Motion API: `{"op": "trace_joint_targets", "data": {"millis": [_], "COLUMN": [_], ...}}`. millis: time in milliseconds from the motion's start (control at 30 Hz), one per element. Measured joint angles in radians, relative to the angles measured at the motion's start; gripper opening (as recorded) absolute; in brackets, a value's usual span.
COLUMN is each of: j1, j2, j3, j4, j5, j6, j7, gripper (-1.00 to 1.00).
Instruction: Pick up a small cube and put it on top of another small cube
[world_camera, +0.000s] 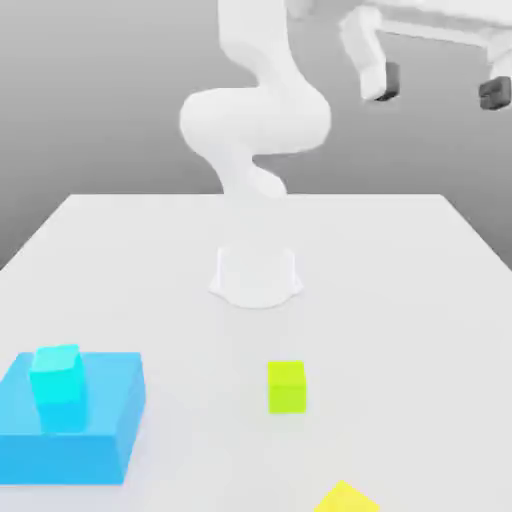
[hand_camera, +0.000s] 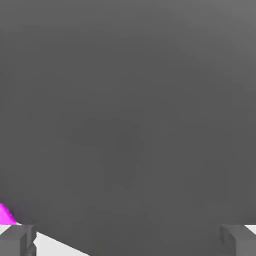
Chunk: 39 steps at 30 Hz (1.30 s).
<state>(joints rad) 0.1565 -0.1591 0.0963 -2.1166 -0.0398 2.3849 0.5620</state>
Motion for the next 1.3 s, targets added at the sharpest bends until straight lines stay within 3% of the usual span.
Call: {"op": "trace_joint_targets", "data": {"millis": [633, 767, 800, 1000, 1133, 1300], "j1": [0.178, 0.209, 0.214, 0.218, 0.203, 0.112], "j2": [0.696, 0.842, 0.871, 0.886, 0.789, 0.628], "j3": [0.102, 0.086, 0.08, 0.076, 0.097, 0.004], "j4": [0.199, 0.239, 0.247, 0.251, 0.225, 0.111], "j5": [-0.132, -0.165, -0.171, -0.172, -0.148, -0.094], "j6": [0.086, 0.159, 0.179, 0.188, 0.118, 0.081], "j7": [-0.197, -0.198, -0.194, -0.195, -0.21, -0.121], "gripper": [0.0, 0.0, -1.0, -1.0, -1.0, -1.0]}}
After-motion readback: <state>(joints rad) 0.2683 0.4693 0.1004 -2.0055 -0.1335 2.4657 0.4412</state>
